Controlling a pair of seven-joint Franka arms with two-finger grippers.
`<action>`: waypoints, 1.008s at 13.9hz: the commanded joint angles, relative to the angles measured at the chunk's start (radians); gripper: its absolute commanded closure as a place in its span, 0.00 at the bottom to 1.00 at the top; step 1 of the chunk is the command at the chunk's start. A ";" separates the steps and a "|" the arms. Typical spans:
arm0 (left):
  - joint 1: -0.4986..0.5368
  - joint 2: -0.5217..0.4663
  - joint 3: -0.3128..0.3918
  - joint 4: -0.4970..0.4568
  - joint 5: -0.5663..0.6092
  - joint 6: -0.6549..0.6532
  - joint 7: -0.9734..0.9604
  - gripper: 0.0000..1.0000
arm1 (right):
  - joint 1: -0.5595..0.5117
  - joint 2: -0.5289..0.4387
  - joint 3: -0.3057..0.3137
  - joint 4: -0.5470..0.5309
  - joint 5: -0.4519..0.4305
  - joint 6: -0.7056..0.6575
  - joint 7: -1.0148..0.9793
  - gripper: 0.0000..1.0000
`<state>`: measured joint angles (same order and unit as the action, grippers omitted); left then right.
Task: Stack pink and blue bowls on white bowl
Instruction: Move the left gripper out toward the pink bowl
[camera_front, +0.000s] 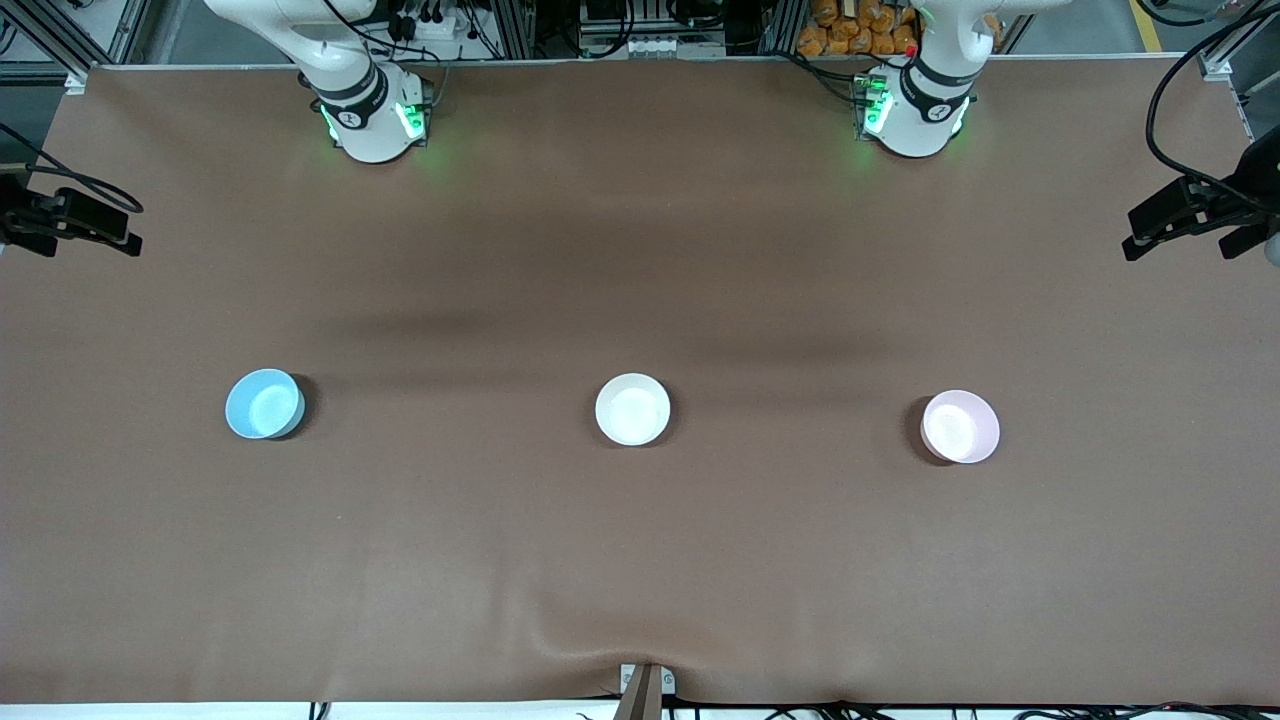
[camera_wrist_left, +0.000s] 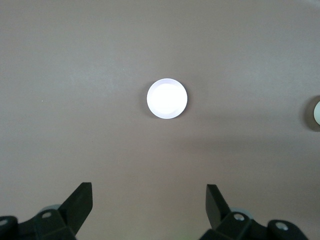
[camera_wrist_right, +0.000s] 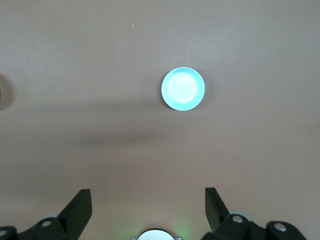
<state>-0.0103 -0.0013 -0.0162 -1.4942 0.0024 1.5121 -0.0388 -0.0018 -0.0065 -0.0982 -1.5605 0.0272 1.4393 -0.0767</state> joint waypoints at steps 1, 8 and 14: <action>0.007 0.003 0.001 0.006 -0.025 -0.006 0.014 0.00 | -0.007 -0.001 0.002 0.014 0.014 -0.008 0.003 0.00; 0.010 0.014 0.001 -0.003 -0.027 -0.027 0.016 0.00 | -0.003 0.000 0.002 0.014 0.014 -0.008 0.003 0.00; 0.019 0.061 0.002 -0.001 -0.019 -0.029 0.019 0.00 | -0.003 0.000 0.002 0.014 0.014 -0.008 0.002 0.00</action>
<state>-0.0056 0.0499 -0.0142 -1.5051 0.0017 1.4920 -0.0389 -0.0018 -0.0065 -0.0980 -1.5605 0.0272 1.4393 -0.0767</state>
